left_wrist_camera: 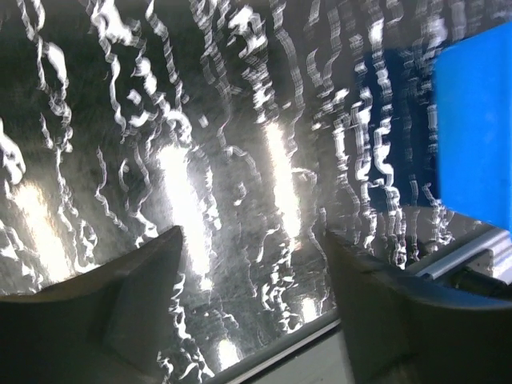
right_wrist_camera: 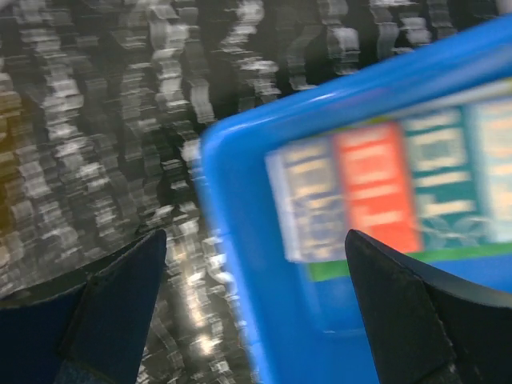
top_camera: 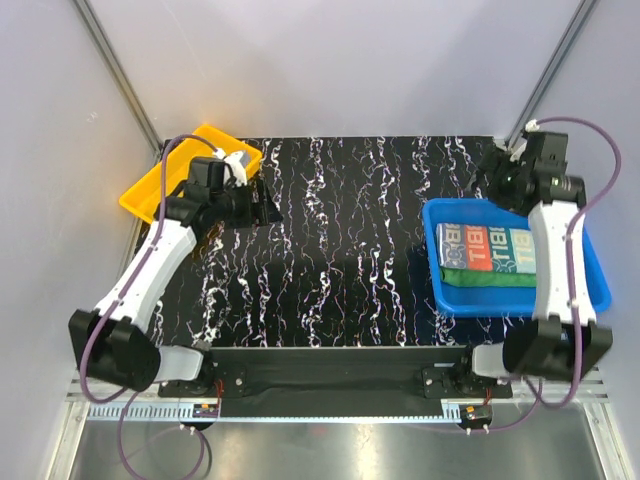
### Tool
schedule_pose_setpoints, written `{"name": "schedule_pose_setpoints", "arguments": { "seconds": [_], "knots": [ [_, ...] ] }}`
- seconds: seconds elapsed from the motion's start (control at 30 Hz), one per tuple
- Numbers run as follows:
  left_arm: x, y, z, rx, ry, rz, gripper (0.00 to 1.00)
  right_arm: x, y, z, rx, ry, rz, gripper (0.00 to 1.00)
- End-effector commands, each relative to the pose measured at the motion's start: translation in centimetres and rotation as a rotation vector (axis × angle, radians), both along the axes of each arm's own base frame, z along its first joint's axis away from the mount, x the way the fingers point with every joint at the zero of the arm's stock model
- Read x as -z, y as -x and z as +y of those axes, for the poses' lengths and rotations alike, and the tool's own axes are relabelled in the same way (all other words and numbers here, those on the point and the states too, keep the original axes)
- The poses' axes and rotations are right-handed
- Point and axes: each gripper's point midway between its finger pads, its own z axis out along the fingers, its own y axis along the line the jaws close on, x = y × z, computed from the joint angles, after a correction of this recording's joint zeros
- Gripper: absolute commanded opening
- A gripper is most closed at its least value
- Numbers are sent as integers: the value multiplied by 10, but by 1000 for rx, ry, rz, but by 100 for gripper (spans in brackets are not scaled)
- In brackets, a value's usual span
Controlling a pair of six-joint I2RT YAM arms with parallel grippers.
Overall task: Fold and stack the towels
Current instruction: Neatly place the folded towel into the bin
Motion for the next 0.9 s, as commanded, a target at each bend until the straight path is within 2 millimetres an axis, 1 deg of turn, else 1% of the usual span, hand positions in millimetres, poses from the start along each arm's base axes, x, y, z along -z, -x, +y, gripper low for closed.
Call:
{"name": "schedule_pose_setpoints", "arguments": {
  "seconds": [0.0,0.03,0.07,0.13,0.17,0.2,0.23,0.27,0.3,0.33,0.37,0.4,0.43,0.47,0.57,0.6,0.7,0.8,0.87],
  "knots": [
    [-84,-2,-14,69,114,-247,86,-51,4,73,-178,-281,-232,100],
    [-98,-3,-17,82,135,-290,98,-61,5,84,-220,-294,-276,100],
    [-109,1,-21,110,158,-314,99,-69,16,92,-255,-308,-308,100],
    [-129,6,-21,122,170,-374,99,-82,24,98,-252,-345,-357,100],
    [-134,8,-21,134,167,-394,99,-85,35,102,-258,-362,-378,100],
    [-147,14,-20,142,174,-445,99,-87,41,105,-269,-371,-389,100],
    [-151,17,-18,144,176,-468,99,-91,45,107,-276,-376,-409,100],
    [-156,21,-18,148,181,-494,99,-89,55,111,-293,-387,-420,100],
    [-173,29,-18,164,201,-575,99,-91,58,112,-310,-378,-443,100],
    [-167,33,-18,166,204,-580,99,-84,62,113,-309,-379,-439,100],
    [-174,41,-15,160,206,-624,99,-88,68,114,-313,-373,-463,100],
    [-177,42,-13,151,208,-653,99,-89,71,114,-313,-372,-479,100],
    [-170,42,-11,139,202,-651,99,-85,73,115,-311,-382,-475,100],
    [-171,46,-9,138,198,-660,99,-90,78,117,-317,-385,-499,100],
    [-165,47,-8,136,184,-640,99,-90,82,119,-329,-387,-510,100],
    [-161,47,-8,140,180,-621,99,-90,82,119,-343,-380,-519,100],
    [-161,49,-10,155,186,-610,99,-86,81,122,-383,-371,-521,100],
    [-163,50,-10,152,191,-621,99,-89,81,123,-405,-355,-519,100],
    [-164,50,-9,149,190,-625,99,-94,82,123,-418,-346,-530,100]
  ]
}}
